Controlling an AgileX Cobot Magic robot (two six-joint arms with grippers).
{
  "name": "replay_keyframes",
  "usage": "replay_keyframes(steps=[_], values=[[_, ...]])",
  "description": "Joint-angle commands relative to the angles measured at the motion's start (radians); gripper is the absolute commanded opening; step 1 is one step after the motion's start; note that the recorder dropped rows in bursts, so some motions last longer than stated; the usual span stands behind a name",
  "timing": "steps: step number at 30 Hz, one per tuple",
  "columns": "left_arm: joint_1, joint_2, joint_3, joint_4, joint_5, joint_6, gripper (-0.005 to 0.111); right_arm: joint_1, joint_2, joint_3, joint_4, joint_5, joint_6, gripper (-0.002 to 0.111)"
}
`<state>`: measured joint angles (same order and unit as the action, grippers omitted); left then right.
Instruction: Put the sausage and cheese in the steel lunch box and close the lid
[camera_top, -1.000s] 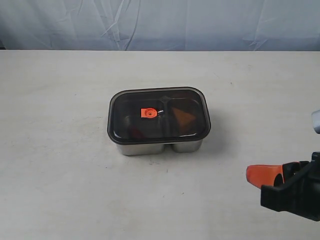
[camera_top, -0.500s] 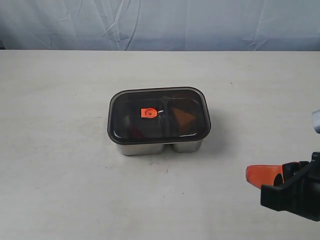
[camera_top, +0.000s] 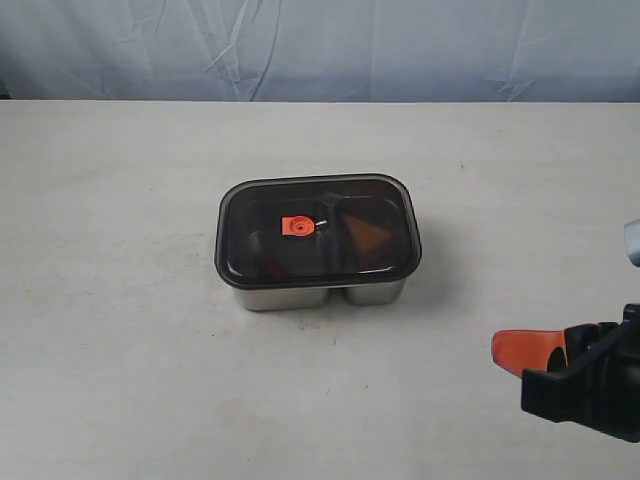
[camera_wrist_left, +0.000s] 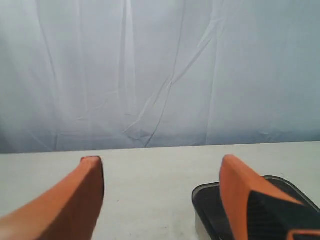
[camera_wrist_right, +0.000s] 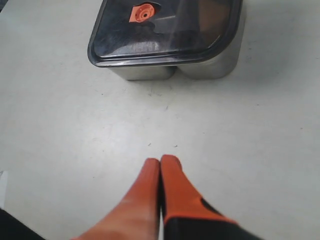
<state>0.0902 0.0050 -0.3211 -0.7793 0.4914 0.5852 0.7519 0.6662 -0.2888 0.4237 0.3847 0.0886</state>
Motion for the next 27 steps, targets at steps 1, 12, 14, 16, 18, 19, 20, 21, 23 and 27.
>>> replay_keyframes(steps=[1,12,14,16,18,19,20,21,23,27], values=[[0.017,-0.005,0.094,-0.069,-0.040,-0.003,0.063,0.004,-0.003,0.004,-0.005,-0.003,0.000,-0.001],[0.017,-0.005,0.321,-0.142,-0.023,-0.003,0.063,0.004,-0.003,0.004,-0.005,-0.003,0.000,-0.001],[0.017,-0.005,0.321,-0.149,-0.047,0.000,0.063,0.004,-0.003,0.004,-0.005,-0.003,0.000,-0.001],[0.017,-0.005,0.321,-0.142,-0.053,0.000,0.063,0.004,-0.003,0.004,-0.005,-0.003,0.000,-0.001],[0.017,-0.005,0.321,-0.142,-0.053,0.000,0.063,0.004,-0.003,0.004,-0.007,-0.054,0.000,-0.001],[0.017,-0.005,0.321,-0.142,-0.053,0.000,0.063,0.004,-0.003,0.004,0.000,-0.113,0.000,-0.001],[0.017,-0.005,0.321,-0.142,-0.053,0.000,0.063,0.004,-0.003,0.004,0.026,-0.169,0.000,-0.001],[0.017,-0.005,0.321,-0.142,-0.053,0.000,0.063,0.004,-0.003,0.004,0.046,-0.206,0.000,-0.001],[0.017,-0.005,0.321,-0.142,-0.053,0.000,0.063,0.004,-0.003,0.004,0.059,-0.212,0.000,-0.001],[0.017,-0.005,0.321,-0.142,-0.053,0.000,0.063,0.004,-0.003,0.004,0.050,-0.212,0.000,-0.001]])
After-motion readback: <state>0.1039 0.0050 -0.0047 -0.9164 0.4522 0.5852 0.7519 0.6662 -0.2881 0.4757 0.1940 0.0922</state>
